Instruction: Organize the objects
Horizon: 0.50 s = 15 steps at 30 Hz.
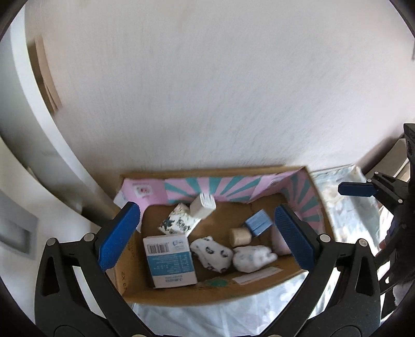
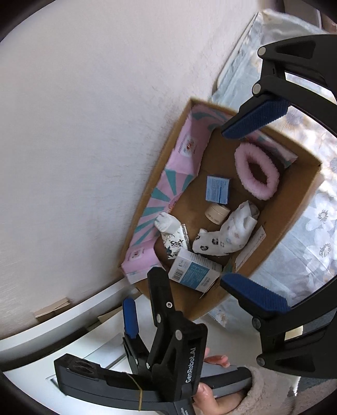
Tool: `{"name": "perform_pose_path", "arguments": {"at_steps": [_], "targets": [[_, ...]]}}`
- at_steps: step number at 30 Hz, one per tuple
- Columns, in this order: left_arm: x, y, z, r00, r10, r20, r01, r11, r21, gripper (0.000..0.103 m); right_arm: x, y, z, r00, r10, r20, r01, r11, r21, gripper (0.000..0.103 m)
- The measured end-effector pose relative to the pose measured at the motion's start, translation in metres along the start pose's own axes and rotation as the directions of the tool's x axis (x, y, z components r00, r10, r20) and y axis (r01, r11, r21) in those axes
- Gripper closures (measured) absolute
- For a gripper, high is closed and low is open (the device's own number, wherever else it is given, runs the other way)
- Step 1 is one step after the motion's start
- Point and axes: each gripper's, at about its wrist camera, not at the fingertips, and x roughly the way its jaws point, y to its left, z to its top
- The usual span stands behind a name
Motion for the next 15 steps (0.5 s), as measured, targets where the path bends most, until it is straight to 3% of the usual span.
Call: {"name": "perform_pose_path", "arguments": {"at_steps": [8,15], "targets": [[-0.064,-0.030,0.018,0.998,0.020,0.064,-0.020,1.000,0.000,0.000,-0.084,-0.014,-0.003,0.989,-0.125,0.084,0.112,0.983,0.147,0.000],[-0.098,-0.055,0.000,0.994,0.063,0.088,-0.062,0.998,-0.012,0.000,-0.139,-0.027,-0.036,0.954,-0.284,0.099,0.247,0.928,0.280,0.000]]}}
